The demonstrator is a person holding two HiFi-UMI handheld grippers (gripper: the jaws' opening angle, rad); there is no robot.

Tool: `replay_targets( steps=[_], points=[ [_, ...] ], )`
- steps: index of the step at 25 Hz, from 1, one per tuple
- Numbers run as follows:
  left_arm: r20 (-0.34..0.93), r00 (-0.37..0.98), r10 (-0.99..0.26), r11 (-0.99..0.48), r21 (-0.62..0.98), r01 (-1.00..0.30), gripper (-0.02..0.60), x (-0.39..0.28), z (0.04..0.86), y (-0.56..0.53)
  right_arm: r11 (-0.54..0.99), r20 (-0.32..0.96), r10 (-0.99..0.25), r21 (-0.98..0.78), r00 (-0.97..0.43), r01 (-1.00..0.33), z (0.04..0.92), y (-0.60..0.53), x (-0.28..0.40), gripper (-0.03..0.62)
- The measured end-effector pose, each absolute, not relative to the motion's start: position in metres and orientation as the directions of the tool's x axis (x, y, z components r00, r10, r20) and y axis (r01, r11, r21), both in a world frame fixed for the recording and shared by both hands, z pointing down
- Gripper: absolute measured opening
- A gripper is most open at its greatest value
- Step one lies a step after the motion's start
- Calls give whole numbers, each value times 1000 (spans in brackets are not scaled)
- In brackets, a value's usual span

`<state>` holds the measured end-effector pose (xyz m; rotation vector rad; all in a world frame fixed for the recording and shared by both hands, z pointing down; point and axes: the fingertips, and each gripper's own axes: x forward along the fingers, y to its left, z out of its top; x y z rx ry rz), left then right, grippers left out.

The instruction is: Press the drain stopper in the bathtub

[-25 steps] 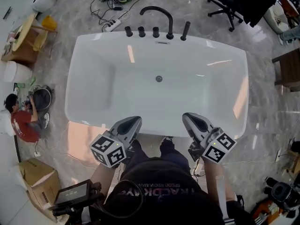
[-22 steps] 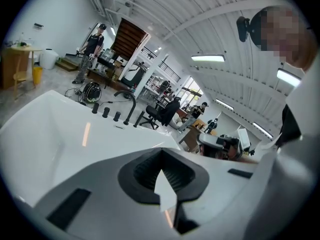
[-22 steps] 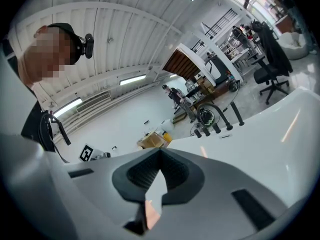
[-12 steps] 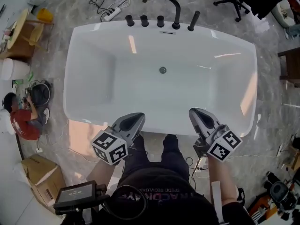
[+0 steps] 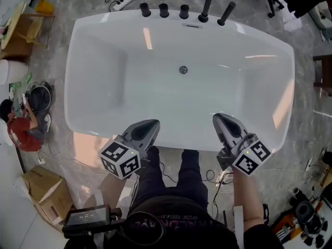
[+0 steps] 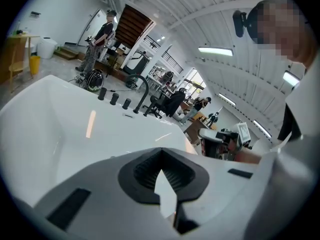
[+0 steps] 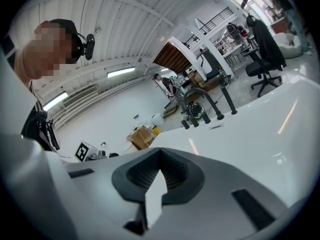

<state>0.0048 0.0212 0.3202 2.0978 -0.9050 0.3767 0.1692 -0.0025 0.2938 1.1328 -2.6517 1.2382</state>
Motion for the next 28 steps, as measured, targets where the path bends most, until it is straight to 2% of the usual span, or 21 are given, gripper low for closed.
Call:
replay_targets(
  steps=[13,28],
  points=[
    [522,688,-503,-401,565,-721,8,-8,375,-9,461,347,-567,-617,-747,-637,350,-50,154,17],
    [510,681,-526,-423,537,-730,8,-33,449,-20,498,521,-478,-503,-707,-707,472,-111,122,17]
  ],
)
